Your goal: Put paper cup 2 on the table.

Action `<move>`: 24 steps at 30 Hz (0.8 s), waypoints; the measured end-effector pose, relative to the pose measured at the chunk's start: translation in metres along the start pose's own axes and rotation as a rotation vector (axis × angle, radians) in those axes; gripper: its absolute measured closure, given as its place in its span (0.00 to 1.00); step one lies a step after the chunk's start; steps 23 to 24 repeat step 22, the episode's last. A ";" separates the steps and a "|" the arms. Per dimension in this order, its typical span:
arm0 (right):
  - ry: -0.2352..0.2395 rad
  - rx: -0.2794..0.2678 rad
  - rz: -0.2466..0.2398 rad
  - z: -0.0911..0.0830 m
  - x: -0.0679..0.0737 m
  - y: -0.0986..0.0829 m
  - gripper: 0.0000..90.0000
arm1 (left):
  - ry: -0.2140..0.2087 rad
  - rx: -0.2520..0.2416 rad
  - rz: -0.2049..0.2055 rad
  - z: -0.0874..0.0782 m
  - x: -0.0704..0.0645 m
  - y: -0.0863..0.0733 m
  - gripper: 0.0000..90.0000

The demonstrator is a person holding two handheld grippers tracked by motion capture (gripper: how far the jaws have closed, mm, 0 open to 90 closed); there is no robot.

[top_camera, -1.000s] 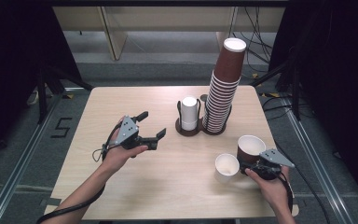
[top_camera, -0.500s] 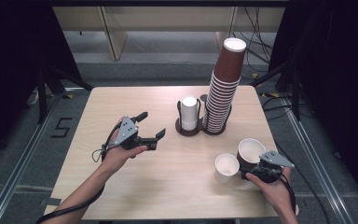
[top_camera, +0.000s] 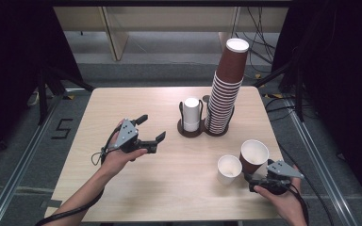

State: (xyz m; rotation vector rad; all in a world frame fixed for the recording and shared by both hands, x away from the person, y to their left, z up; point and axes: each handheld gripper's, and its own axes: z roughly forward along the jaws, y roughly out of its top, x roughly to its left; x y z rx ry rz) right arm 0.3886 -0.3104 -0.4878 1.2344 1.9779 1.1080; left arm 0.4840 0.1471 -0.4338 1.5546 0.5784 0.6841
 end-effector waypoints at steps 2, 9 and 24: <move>0.008 0.005 0.010 -0.005 0.002 -0.003 0.00 | 0.003 0.003 0.004 -0.002 0.000 -0.002 0.10; -0.002 -0.002 -0.047 -0.016 0.002 -0.013 0.00 | 0.020 0.023 0.011 -0.011 0.000 -0.017 0.10; -0.101 -0.135 0.009 -0.034 -0.002 -0.024 0.03 | 0.049 0.027 0.021 -0.029 -0.011 -0.046 0.10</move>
